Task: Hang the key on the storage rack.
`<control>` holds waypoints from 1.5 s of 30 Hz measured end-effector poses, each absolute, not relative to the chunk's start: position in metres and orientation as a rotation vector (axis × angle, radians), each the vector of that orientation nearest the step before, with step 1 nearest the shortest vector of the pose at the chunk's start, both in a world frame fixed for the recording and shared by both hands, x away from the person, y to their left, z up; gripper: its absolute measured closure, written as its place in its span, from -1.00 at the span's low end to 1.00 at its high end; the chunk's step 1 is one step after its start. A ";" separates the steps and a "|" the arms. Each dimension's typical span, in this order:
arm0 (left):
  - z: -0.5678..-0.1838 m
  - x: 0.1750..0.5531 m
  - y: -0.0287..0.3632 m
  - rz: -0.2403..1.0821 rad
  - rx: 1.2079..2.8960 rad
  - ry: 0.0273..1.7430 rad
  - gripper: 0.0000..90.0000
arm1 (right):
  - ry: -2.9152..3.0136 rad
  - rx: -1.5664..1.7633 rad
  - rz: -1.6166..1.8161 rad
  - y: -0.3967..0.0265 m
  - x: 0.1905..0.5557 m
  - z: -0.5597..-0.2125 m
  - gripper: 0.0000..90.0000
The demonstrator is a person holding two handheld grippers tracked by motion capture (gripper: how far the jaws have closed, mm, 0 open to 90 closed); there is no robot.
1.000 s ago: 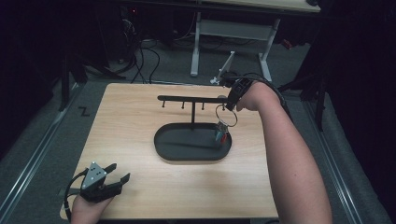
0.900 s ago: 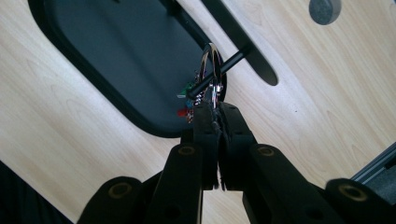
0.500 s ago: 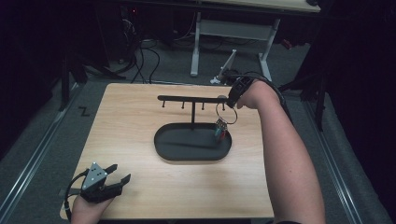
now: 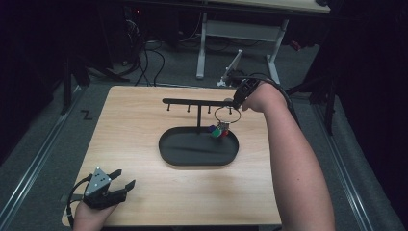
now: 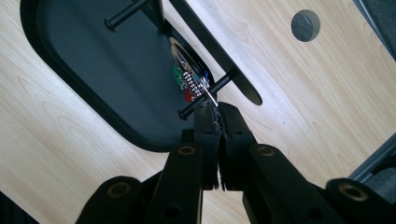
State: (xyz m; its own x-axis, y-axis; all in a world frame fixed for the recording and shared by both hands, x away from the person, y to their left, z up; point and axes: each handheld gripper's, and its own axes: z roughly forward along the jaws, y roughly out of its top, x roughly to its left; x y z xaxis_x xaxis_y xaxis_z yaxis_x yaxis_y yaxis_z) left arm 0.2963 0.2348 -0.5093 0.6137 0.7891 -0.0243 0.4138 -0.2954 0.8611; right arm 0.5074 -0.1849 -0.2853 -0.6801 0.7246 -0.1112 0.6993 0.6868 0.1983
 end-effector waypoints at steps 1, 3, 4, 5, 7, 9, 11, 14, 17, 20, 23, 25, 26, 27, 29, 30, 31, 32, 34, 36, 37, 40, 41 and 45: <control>-0.510 0.297 0.234 0.515 1.920 0.955 -0.24 | 2.714 1.148 0.206 -0.185 0.506 -0.286 0.92; -0.510 0.297 0.234 0.511 1.925 0.952 -0.24 | 2.718 1.145 0.201 -0.184 0.505 -0.287 0.88; -0.510 0.297 0.234 0.511 1.925 0.952 -0.24 | 2.718 1.145 0.201 -0.184 0.505 -0.287 0.88; -0.510 0.298 0.233 0.513 1.922 0.950 -0.24 | 2.716 1.145 0.200 -0.184 0.504 -0.288 0.86; -0.510 0.299 0.232 0.510 1.924 0.948 -0.24 | 2.714 1.143 0.205 -0.185 0.503 -0.290 0.82; -0.510 0.300 0.230 0.508 1.929 0.945 -0.24 | 2.707 1.144 0.198 -0.185 0.502 -0.291 0.77; -0.510 0.300 0.228 0.509 1.933 0.938 -0.24 | 2.700 1.171 0.238 -0.186 0.499 -0.292 0.63; -0.510 0.301 0.228 0.504 1.938 0.937 -0.24 | 2.682 1.184 0.260 -0.186 0.496 -0.294 0.44; -0.511 0.302 0.226 0.505 1.939 0.935 -0.24 | 2.662 1.201 0.288 -0.188 0.494 -0.297 0.22; -0.511 0.302 0.225 0.505 1.941 0.929 -0.24 | 2.655 1.202 0.305 -0.191 0.490 -0.303 0.03; -0.510 0.301 0.223 0.509 1.943 0.922 -0.24 | 2.617 1.240 0.348 -0.194 0.485 -0.307 -0.10; -0.511 0.301 0.222 0.507 1.953 0.921 -0.24 | 2.601 1.245 0.394 -0.199 0.481 -0.312 -0.17; -0.511 0.301 0.222 0.507 1.953 0.921 -0.24 | 2.601 1.245 0.394 -0.199 0.481 -0.312 -0.17; -0.511 0.301 0.222 0.506 1.959 0.922 -0.24 | 2.590 1.258 0.409 -0.202 0.477 -0.317 -0.25; -0.511 0.301 0.222 0.505 1.960 0.922 -0.24 | 2.576 1.253 0.416 -0.204 0.473 -0.321 -0.30; -0.512 0.301 0.222 0.503 1.959 0.922 -0.24 | 2.576 1.253 0.416 -0.204 0.473 -0.321 -0.30; -0.512 0.301 0.222 0.506 1.956 0.924 -0.24 | 2.563 1.247 0.418 -0.207 0.469 -0.327 -0.36; -0.512 0.301 0.222 0.506 1.956 0.924 -0.24 | 2.563 1.247 0.418 -0.207 0.469 -0.327 -0.36; -0.512 0.302 0.222 0.500 1.962 0.924 -0.24 | 2.543 1.258 0.400 -0.210 0.463 -0.335 -0.39; -0.512 0.302 0.222 0.499 1.967 0.923 -0.24 | 2.530 1.265 0.402 -0.214 0.461 -0.342 -0.41; -0.513 0.301 0.221 0.502 1.968 0.920 -0.24 | 2.517 1.281 0.418 -0.219 0.457 -0.350 -0.42; -0.513 0.301 0.220 0.507 1.971 0.917 -0.24 | 2.512 1.283 0.455 -0.222 0.451 -0.357 -0.42; -0.513 0.301 0.220 0.506 1.975 0.919 -0.24 | 2.479 1.269 0.510 -0.225 0.444 -0.364 -0.42; -0.513 0.301 0.220 0.509 1.978 0.912 -0.24 | 2.455 1.270 0.576 -0.228 0.434 -0.378 -0.44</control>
